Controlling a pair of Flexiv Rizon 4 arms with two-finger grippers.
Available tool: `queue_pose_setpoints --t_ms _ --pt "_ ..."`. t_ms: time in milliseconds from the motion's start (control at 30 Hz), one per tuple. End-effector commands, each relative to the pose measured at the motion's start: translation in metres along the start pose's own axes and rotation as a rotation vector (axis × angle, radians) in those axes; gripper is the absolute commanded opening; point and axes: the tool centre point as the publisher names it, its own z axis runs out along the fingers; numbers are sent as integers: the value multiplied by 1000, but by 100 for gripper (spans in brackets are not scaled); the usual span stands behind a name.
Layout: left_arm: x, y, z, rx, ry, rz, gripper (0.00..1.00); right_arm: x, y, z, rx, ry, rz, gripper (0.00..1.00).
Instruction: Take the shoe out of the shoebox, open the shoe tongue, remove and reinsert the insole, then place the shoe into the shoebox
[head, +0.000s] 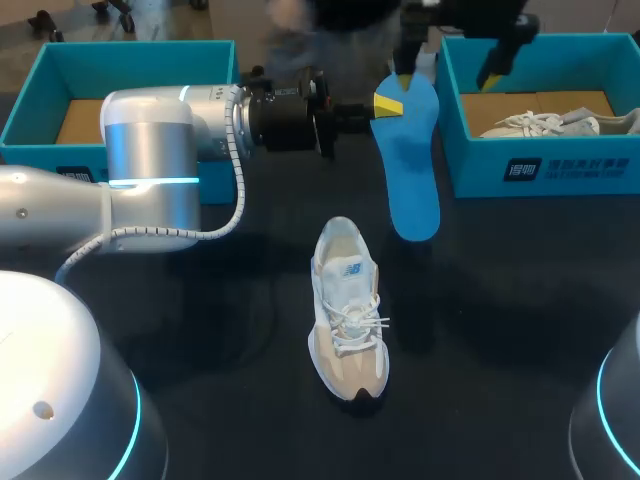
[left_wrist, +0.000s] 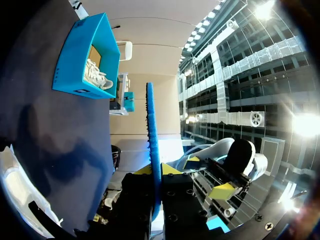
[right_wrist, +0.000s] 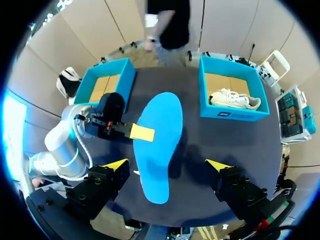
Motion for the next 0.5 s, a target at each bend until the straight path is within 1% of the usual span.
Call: queue_pose_setpoints --t_ms 33,67,100,200,267,433,500 --pt "-1 0 1 0 1 1 0 -13 -2 1 1 197 -11 100" --pt "-1 0 1 0 1 1 0 -15 -2 0 0 216 -14 100" --pt "-1 0 1 0 1 1 0 -18 -2 0 -12 274 -5 100" --pt "-1 0 1 0 1 1 0 -22 -2 1 -14 325 -5 100" --pt "-1 0 1 0 1 1 0 -25 -2 2 -19 399 5 100" --pt "-1 0 1 0 1 1 0 -32 -4 9 -28 546 29 100" --pt "-1 0 1 0 1 1 0 -34 -5 12 -23 578 36 100"
